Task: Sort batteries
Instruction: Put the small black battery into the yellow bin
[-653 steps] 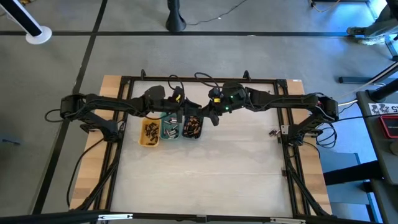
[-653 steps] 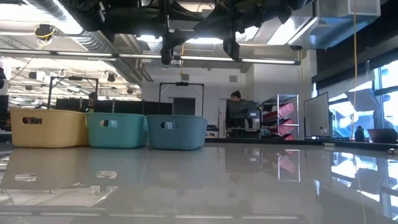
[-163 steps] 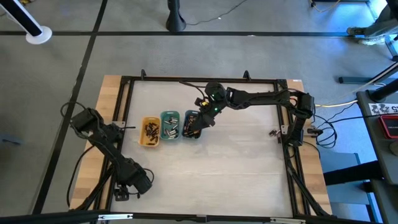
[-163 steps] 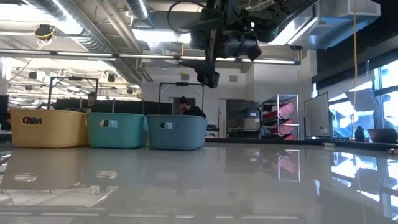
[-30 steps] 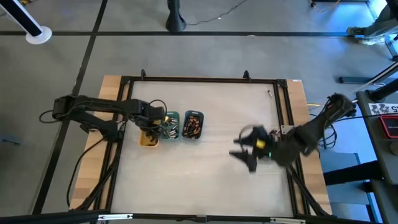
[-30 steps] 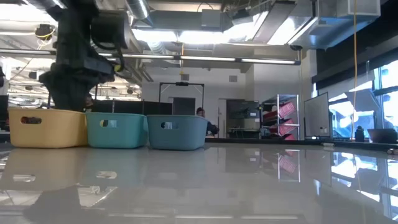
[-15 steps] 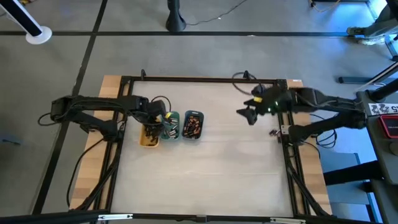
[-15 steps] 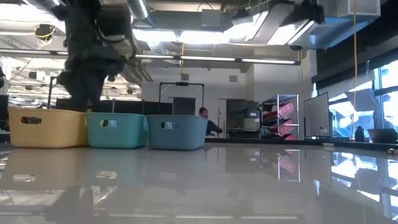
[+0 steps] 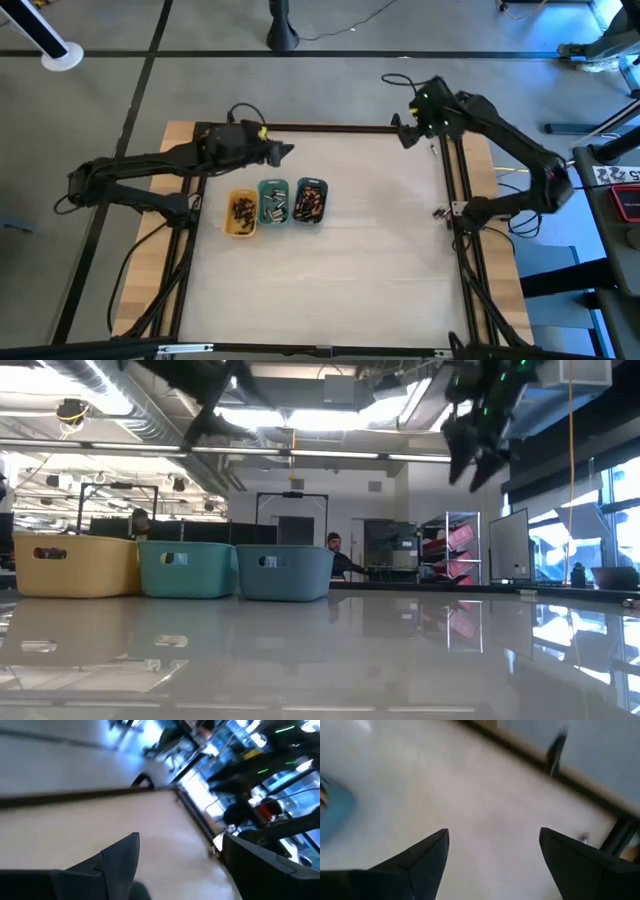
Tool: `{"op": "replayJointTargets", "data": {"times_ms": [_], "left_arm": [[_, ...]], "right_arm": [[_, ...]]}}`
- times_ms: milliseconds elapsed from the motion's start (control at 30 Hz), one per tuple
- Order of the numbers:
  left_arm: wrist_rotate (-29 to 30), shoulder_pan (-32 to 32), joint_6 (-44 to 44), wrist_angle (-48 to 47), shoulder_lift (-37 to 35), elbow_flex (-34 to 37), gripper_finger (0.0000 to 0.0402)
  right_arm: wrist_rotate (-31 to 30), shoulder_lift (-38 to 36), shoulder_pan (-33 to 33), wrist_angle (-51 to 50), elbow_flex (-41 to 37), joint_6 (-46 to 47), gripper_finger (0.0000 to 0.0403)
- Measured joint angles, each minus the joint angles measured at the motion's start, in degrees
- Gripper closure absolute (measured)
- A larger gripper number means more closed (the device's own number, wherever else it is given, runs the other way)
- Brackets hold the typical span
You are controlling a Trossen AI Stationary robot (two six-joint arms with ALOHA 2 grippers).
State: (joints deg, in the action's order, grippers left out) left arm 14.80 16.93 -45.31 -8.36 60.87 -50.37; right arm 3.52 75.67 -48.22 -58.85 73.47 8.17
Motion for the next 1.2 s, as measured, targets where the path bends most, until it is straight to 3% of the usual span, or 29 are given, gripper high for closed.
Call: {"op": "replayJointTargets", "data": {"times_ms": [133,333,533,767,1033,1200], "left_arm": [[0.0,2.2,4.0,1.4,0.1,0.0,0.013],[-2.7,4.9,10.0,-1.9,0.1,0.0,0.013],[-6.1,6.2,14.5,-5.0,0.1,0.0,0.013],[-10.7,8.0,21.3,-5.2,0.1,0.0,0.013],[-12.9,9.5,19.4,-6.1,0.1,0.0,0.013],[-12.7,10.5,15.4,-5.9,0.1,0.0,0.013]], "right_arm": [[3.2,7.0,-3.4,-6.8,0.0,-5.2,0.0091],[-2.8,14.5,-3.4,-5.0,0.0,-5.9,0.0091],[-2.9,21.5,-6.5,-5.9,0.0,-2.2,0.0091],[-4.8,24.7,-8.6,-3.8,0.0,-1.9,0.0091],[-7.0,25.5,-15.7,-3.4,0.0,-3.3,0.0091],[-3.3,25.8,-19.1,0.7,0.0,-3.1,0.01]]}}
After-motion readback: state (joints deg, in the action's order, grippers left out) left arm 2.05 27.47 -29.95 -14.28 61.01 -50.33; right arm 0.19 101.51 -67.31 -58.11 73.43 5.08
